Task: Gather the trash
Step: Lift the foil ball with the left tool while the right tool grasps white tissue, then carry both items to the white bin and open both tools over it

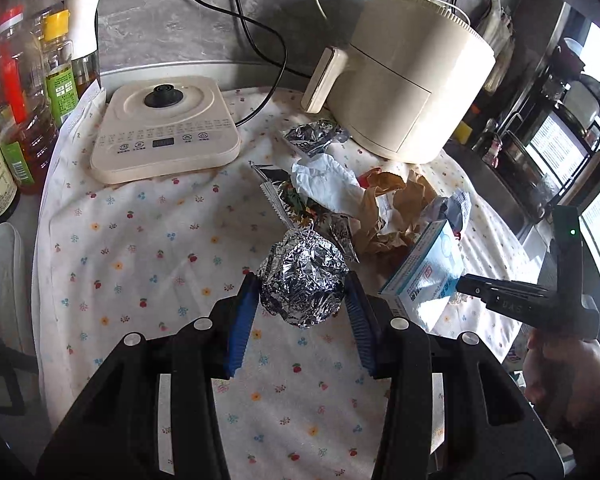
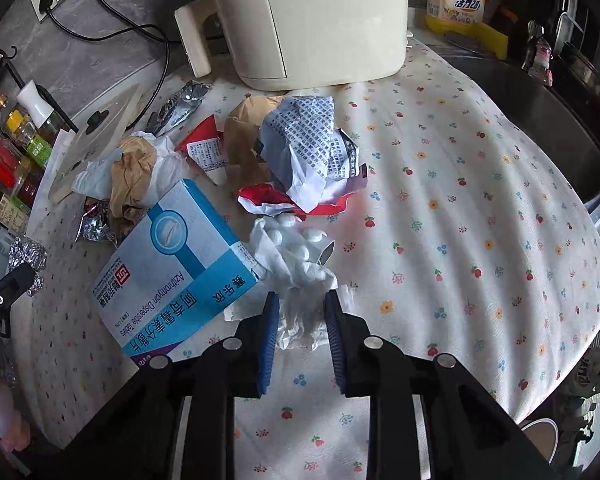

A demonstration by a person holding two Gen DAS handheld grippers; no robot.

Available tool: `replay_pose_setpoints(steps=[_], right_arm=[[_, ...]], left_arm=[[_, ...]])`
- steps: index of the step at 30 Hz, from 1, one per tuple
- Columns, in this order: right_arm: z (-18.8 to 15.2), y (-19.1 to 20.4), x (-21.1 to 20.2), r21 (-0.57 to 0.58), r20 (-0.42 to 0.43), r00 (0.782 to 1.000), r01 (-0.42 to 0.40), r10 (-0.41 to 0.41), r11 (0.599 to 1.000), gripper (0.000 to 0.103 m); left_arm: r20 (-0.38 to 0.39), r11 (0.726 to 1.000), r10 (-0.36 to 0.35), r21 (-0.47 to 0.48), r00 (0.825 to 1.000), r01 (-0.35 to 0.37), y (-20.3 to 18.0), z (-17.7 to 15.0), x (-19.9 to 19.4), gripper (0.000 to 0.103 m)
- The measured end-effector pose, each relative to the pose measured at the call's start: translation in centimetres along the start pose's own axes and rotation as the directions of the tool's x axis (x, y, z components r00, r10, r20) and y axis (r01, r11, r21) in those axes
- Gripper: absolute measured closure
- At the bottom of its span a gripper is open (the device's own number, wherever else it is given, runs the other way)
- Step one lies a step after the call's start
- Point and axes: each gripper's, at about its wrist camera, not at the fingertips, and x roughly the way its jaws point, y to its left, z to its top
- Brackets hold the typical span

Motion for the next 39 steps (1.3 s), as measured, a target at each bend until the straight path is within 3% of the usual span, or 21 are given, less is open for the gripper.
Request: replay_pose_setpoints(steps=[1, 11, 20, 30, 39], right_arm=[[0.0, 0.0, -0.3, 0.0, 0.005, 1.0, -0.002, 0.002, 1.0, 0.098], [0.0, -0.1, -5.7, 0.011, 0.102, 0.994, -0.038, 0.037, 0.999, 0.1], [-1.1, -4.7, -10.7, 0.059, 0.198, 0.98, -0.022, 0.01, 0.998, 0.1], [-6.3, -15.2, -17.4, 0.143, 0.257, 0.966, -0.002, -0.035, 0.99, 0.1], [-14.5, -27.0, -21.5, 0.306, 0.23, 0.962, 0.073, -0.148, 0.949, 0.1]], left_arm=[[0.003, 1.0, -0.008, 0.003, 1.0, 0.008, 0.0, 0.2, -0.1, 0.059], [0.056, 0.992, -0.092, 0.087, 0.994, 0.087, -3.1, 2.5, -1.1, 0.059], [0.077, 0.982, -0.13, 0.148, 0.988, 0.118, -8.5, 2.8, -1.0, 0.059], [0.035, 0.963, -0.189, 0.202, 0.981, 0.179, -19.5, -0.7, -0.2, 0.059], [-0.073, 0.912, -0.269, 0.302, 0.96, 0.278, -31.8, -6.3, 1.8, 0.059]])
